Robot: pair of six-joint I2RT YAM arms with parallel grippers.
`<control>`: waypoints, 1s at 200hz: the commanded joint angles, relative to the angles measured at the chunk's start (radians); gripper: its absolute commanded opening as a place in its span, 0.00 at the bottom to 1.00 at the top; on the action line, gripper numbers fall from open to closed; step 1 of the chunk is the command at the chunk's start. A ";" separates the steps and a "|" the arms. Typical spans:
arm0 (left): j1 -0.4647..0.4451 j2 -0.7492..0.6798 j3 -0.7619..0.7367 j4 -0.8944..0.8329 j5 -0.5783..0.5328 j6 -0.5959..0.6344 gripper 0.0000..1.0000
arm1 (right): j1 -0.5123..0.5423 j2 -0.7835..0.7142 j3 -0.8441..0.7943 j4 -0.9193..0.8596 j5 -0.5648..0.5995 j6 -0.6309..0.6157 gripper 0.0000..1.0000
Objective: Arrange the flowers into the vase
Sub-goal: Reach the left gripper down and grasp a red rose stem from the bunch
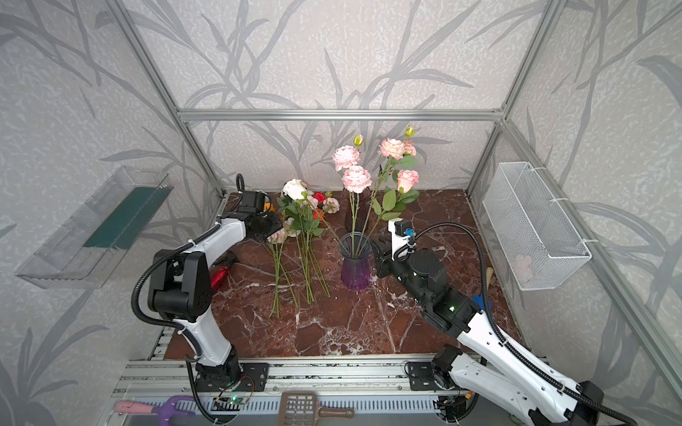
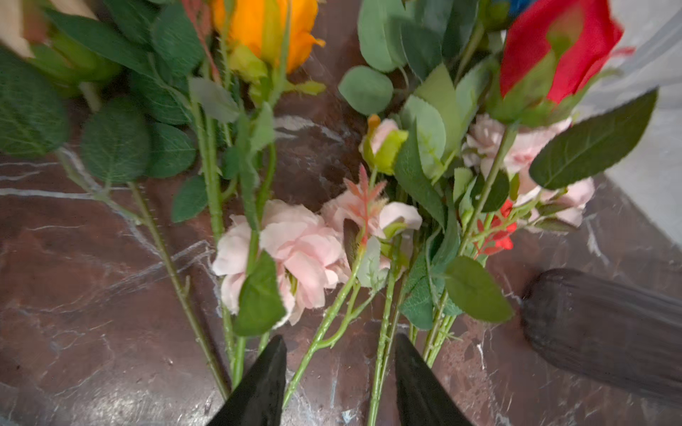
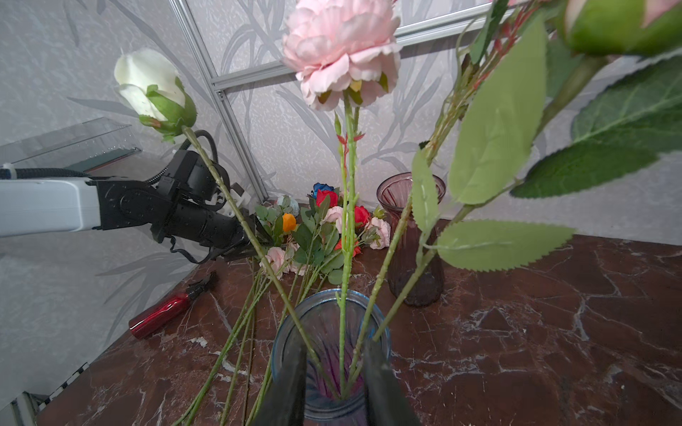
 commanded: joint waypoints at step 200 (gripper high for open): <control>-0.146 0.110 0.081 0.001 0.103 0.133 0.05 | -0.007 -0.083 -0.063 -0.065 0.013 0.010 0.30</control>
